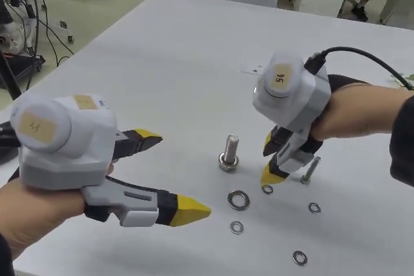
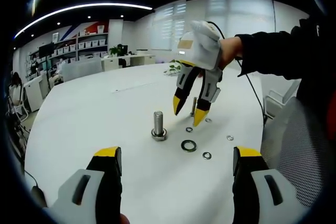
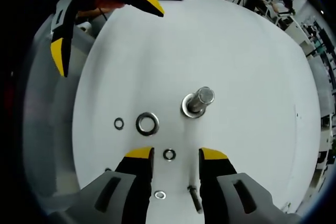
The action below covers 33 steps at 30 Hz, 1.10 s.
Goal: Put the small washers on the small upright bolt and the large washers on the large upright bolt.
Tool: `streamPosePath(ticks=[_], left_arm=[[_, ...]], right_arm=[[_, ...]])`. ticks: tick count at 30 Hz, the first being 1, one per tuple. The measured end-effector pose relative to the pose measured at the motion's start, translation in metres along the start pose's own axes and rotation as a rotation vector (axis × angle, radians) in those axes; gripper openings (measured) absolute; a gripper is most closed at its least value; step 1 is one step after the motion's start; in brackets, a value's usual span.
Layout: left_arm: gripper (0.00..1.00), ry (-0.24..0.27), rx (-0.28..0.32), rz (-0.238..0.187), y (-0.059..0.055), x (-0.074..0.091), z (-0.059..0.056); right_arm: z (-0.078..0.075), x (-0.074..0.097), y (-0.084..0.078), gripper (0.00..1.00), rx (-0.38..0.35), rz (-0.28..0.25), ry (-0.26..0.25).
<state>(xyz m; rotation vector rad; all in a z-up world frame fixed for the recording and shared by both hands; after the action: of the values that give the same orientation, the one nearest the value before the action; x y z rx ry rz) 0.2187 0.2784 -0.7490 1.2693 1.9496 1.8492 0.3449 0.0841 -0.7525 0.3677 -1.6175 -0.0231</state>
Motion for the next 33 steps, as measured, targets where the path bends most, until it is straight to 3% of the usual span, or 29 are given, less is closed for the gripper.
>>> streamPosePath(ticks=[9, 17, 33], left_arm=[[0.87, 0.001, -0.004, 0.002, 0.001, -0.002, -0.001], [0.87, 0.003, -0.005, 0.004, 0.003, -0.003, -0.001], [0.87, 0.007, -0.003, -0.002, 0.005, -0.004, 0.001]], right_arm=[[0.012, -0.009, -0.001, 0.35, 0.007, -0.005, 0.022], [0.021, -0.021, 0.013, 0.35, 0.046, -0.007, 0.054], [0.023, -0.031, 0.024, 0.33, 0.082, -0.002, 0.076]])
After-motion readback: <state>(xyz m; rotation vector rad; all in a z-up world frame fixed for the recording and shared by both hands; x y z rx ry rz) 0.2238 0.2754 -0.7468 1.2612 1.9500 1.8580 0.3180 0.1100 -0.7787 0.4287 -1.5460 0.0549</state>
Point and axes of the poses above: the centre of the closed fingertips' face, and the gripper's own axes: x roughly backward along the fingers, z roughly to its left, y roughly out of its top, the point moved 10 cm from there along x, roughly backward along the fingers, and after that the axes turned 8 degrees about x, right-handed, at the moved point
